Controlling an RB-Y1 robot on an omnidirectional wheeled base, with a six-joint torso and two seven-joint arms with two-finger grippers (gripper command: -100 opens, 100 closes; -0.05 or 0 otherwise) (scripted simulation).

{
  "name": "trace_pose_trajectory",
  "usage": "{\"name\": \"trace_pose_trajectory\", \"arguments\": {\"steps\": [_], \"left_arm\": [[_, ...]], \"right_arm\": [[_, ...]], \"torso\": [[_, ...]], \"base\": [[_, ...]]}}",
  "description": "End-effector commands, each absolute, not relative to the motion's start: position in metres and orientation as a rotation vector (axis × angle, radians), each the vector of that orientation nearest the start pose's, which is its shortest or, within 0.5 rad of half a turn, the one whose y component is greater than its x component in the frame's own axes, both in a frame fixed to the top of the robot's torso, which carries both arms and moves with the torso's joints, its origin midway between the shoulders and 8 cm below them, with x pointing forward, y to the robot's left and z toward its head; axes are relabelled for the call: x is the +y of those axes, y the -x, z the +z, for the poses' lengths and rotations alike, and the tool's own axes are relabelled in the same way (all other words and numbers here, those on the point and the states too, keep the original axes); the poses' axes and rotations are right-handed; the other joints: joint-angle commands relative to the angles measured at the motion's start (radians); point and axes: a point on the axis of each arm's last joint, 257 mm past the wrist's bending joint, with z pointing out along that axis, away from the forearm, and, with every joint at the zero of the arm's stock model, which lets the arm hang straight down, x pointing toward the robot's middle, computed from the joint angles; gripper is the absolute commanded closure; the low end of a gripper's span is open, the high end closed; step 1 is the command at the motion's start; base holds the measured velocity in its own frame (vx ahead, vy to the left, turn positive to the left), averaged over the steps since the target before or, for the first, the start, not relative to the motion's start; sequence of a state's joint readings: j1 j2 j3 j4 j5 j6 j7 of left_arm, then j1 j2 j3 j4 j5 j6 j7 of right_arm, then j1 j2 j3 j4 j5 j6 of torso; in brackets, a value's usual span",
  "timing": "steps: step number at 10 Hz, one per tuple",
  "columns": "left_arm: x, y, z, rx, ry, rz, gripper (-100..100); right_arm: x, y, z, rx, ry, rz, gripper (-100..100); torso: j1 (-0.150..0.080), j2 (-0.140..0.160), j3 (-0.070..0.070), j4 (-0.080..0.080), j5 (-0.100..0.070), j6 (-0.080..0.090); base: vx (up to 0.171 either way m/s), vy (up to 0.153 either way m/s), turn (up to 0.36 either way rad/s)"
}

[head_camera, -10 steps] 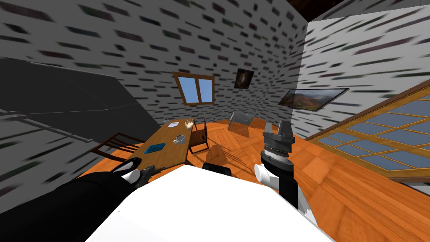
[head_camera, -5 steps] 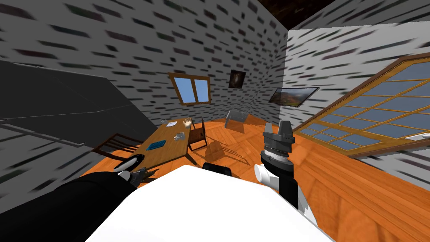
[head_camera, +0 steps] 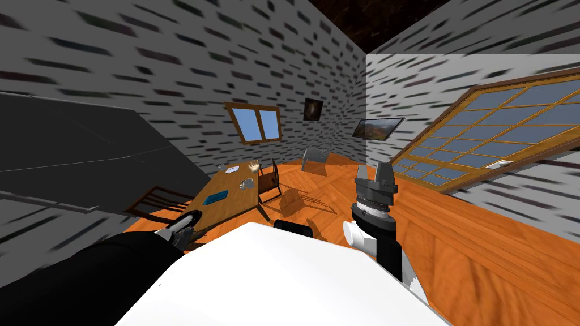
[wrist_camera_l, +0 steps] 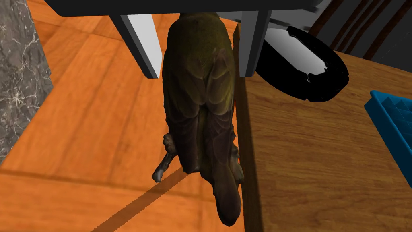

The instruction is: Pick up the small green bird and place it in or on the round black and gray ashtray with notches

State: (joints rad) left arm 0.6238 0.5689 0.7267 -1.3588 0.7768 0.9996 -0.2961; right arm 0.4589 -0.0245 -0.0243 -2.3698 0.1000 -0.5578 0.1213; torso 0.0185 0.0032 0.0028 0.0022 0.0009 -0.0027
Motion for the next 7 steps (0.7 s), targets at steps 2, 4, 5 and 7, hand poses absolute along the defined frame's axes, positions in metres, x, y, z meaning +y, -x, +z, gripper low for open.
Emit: {"name": "trace_pose_trajectory", "arguments": {"steps": [2,4,5,7], "left_arm": [[0.673,-0.026,-0.423,1.170,2.546,0.008,100],[0.675,-0.031,-0.421,1.112,2.587,-0.004,100],[0.676,-0.033,-0.420,1.083,2.606,-0.010,100],[0.677,-0.038,-0.419,1.025,2.644,-0.018,100]], "right_arm": [[-0.258,-0.316,0.084,0.578,-0.386,1.151,0],[-0.258,-0.316,0.084,0.578,-0.386,1.151,0],[-0.258,-0.316,0.084,0.578,-0.386,1.151,0],[-0.258,-0.316,0.084,0.578,-0.386,1.151,0]], "torso": [[-0.001,-0.001,-0.001,0.000,0.000,0.000],[0.001,-0.001,-0.001,-0.001,0.000,0.000],[0.001,0.000,0.000,-0.001,0.000,0.000],[0.001,0.001,0.000,-0.001,0.000,0.000]], "base": [[-0.094,0.227,-0.192],[-0.123,0.262,-0.196],[-0.129,0.256,-0.208],[-0.171,0.254,-0.191]]}}
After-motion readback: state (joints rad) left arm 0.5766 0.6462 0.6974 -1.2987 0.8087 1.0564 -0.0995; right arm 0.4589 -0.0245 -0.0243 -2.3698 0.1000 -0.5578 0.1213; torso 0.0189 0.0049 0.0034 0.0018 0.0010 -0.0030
